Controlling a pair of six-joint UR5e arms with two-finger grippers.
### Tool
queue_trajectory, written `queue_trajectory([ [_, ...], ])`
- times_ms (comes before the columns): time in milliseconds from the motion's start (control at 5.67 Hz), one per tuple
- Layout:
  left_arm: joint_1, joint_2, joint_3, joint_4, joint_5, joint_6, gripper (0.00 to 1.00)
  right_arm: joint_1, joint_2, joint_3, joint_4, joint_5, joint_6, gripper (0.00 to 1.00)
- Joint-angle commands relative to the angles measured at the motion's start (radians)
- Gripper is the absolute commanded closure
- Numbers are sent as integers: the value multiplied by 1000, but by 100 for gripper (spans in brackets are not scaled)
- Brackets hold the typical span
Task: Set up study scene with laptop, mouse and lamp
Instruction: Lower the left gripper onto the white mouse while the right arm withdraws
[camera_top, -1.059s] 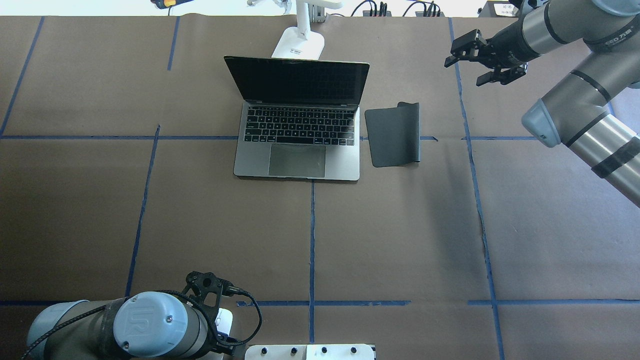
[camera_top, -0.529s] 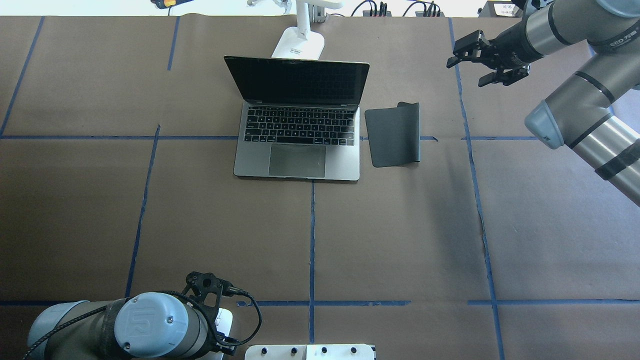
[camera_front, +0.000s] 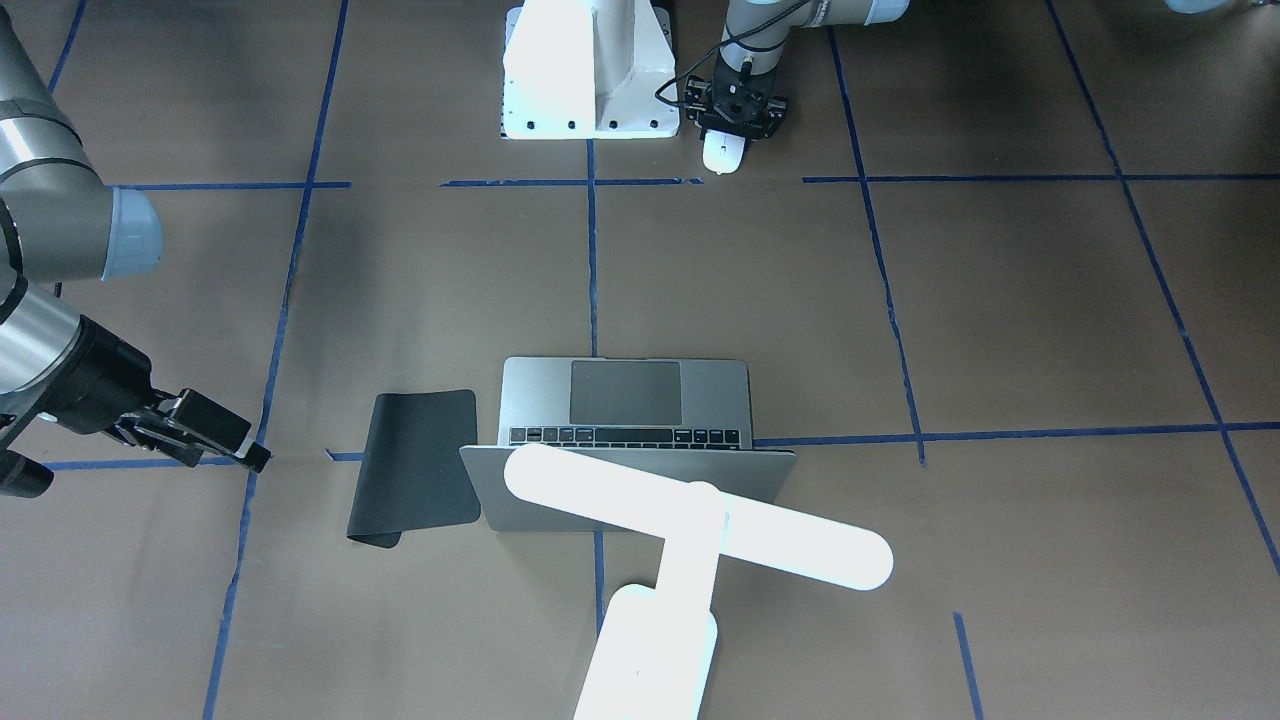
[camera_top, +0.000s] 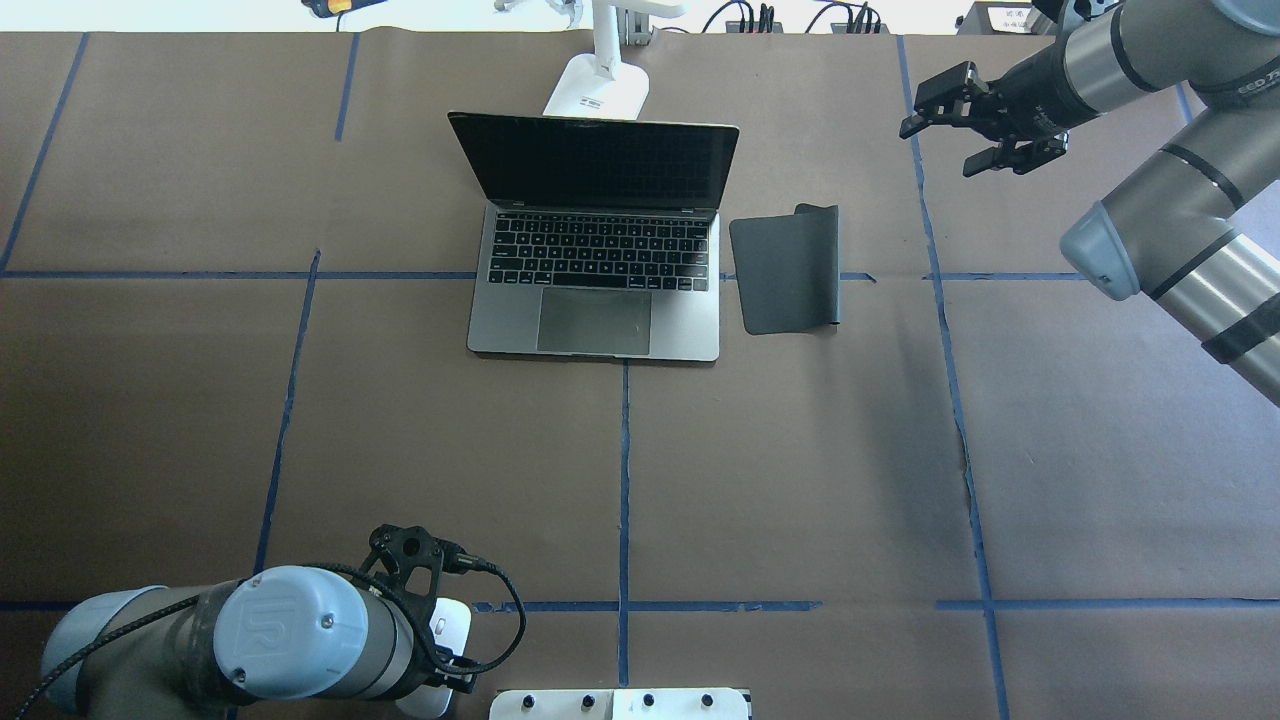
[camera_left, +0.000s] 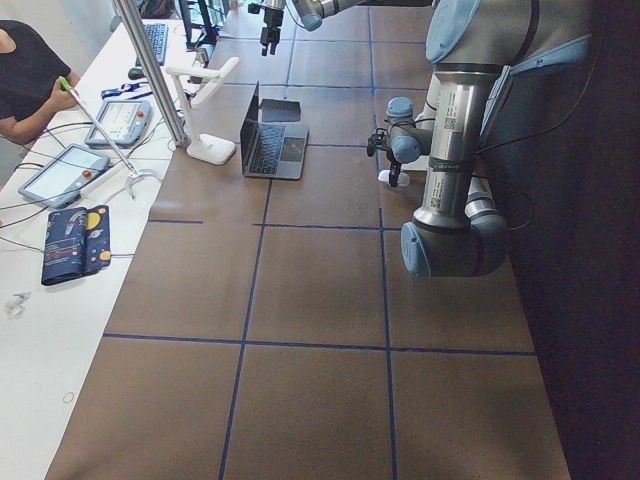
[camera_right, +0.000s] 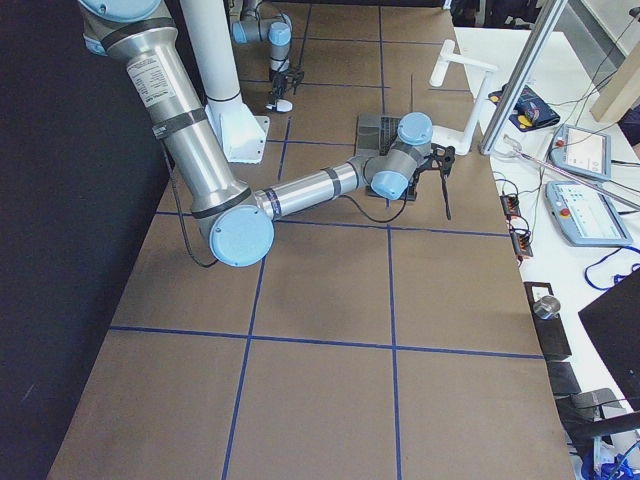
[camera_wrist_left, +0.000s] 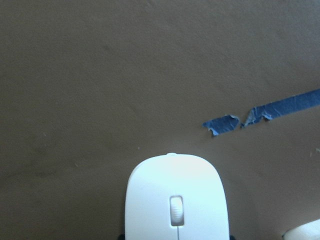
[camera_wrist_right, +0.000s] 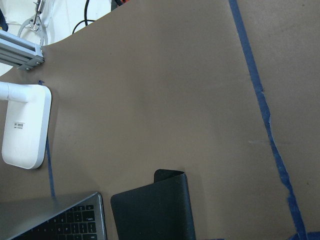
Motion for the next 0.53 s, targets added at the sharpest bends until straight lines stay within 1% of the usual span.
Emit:
queue_trajectory([
  [0, -46, -60, -6, 7, -3, 2, 98, 40, -18, 2, 3, 50, -5, 0],
  [176, -67, -129, 10, 9, -3, 7, 99, 59, -40, 2, 3, 69, -43, 0],
  [353, -99, -227, 66, 9, -7, 8, 99, 64, -45, -4, 1, 69, -63, 0],
])
